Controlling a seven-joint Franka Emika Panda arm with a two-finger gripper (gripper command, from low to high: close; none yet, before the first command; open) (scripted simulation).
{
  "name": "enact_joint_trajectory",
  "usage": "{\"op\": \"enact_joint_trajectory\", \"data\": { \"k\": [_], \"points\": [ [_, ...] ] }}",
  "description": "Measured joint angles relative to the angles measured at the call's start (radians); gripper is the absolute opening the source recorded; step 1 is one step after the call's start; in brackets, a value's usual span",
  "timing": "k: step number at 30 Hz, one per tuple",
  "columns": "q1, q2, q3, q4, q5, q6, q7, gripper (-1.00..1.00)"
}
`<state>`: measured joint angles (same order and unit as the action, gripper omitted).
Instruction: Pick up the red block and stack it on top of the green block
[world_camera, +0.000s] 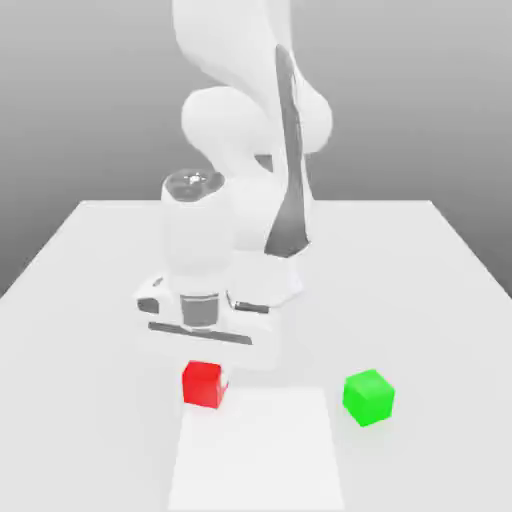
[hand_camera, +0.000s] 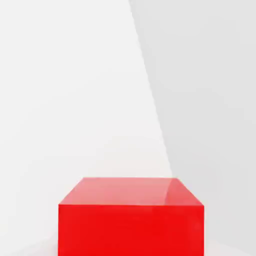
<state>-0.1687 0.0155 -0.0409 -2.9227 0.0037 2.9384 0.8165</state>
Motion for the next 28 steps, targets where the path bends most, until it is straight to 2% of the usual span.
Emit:
{"op": "enact_joint_trajectory", "data": {
  "k": [5, 18, 21, 25, 26, 28],
  "points": [
    [0.038, -0.129, 0.023, -0.007, -0.01, -0.122, -0.051, -1.0],
    [0.416, -0.177, 0.201, 0.082, 0.055, -0.259, -0.561, -1.0],
    [0.439, -0.112, 0.22, 0.093, 0.036, -0.205, -0.587, -1.0],
    [0.433, 0.028, 0.213, 0.099, -0.038, -0.074, -0.54, -1.0],
    [0.436, 0.054, 0.207, 0.101, -0.055, -0.049, -0.529, 1.0],
    [0.436, 0.054, 0.207, 0.101, -0.055, -0.049, -0.528, 1.0]
  ]
}}
